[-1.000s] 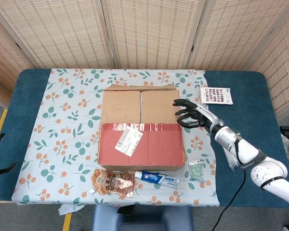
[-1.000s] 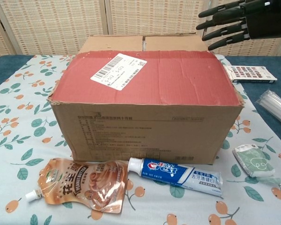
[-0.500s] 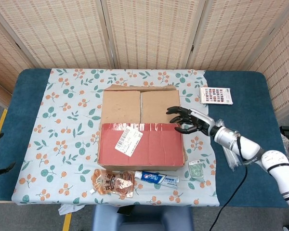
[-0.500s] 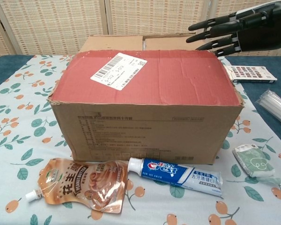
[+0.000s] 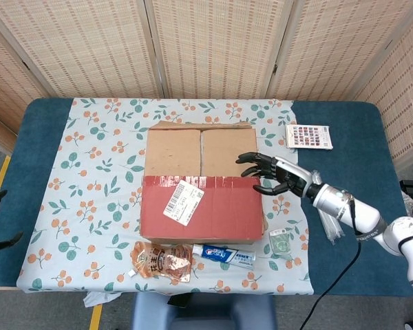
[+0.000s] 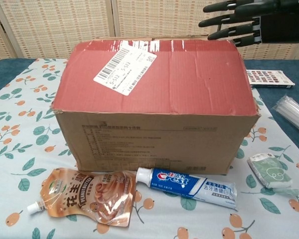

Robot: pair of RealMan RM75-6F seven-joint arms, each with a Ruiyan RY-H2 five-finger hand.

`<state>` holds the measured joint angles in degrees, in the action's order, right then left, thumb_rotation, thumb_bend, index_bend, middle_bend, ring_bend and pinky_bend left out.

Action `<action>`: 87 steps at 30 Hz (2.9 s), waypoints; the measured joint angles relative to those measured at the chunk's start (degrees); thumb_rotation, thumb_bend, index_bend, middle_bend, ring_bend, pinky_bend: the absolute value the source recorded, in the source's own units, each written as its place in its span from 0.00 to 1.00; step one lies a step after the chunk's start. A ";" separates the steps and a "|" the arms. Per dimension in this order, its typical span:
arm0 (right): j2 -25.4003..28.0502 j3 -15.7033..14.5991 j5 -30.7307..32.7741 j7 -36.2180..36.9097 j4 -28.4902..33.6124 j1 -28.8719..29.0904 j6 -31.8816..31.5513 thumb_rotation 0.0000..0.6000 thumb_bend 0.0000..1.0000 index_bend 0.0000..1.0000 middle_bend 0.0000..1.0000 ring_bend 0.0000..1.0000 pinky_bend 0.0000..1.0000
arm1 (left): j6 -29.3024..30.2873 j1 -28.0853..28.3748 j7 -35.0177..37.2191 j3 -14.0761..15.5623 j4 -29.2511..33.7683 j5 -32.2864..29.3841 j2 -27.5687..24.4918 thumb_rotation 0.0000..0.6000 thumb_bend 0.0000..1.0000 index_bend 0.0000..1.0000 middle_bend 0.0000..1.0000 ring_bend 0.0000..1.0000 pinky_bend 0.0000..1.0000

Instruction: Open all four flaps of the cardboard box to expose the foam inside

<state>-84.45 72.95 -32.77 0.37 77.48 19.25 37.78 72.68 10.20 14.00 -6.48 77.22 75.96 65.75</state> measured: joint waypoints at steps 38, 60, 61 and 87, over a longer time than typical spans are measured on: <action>14.32 5.65 3.46 -13.52 45.92 -29.69 -3.63 1.00 0.41 0.12 0.10 0.20 0.29 | 2.29 0.17 -3.99 0.93 2.55 2.45 0.39 1.00 0.29 0.00 0.05 0.04 0.00; 12.18 1.64 -10.37 -28.49 49.25 -29.72 -23.72 0.99 0.41 0.39 0.07 0.12 0.02 | 2.49 0.23 -3.44 1.22 2.76 3.05 0.23 1.00 0.29 0.00 0.05 0.04 0.00; 11.70 0.75 -12.63 -29.45 49.08 -28.23 -26.50 0.96 0.42 0.41 0.07 0.12 0.01 | 2.47 0.24 -3.24 1.22 2.72 3.06 0.20 1.00 0.29 0.00 0.05 0.04 0.00; 8.92 -38.26 -31.60 -38.99 22.06 26.55 -67.12 0.40 0.49 0.64 0.12 0.07 0.00 | 1.42 0.38 4.91 1.48 0.61 4.02 -1.01 1.00 0.29 0.00 0.05 0.04 0.00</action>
<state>-75.53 34.69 -64.37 -38.61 99.53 45.80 -29.34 74.10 10.58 18.91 -5.00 77.82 79.98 64.74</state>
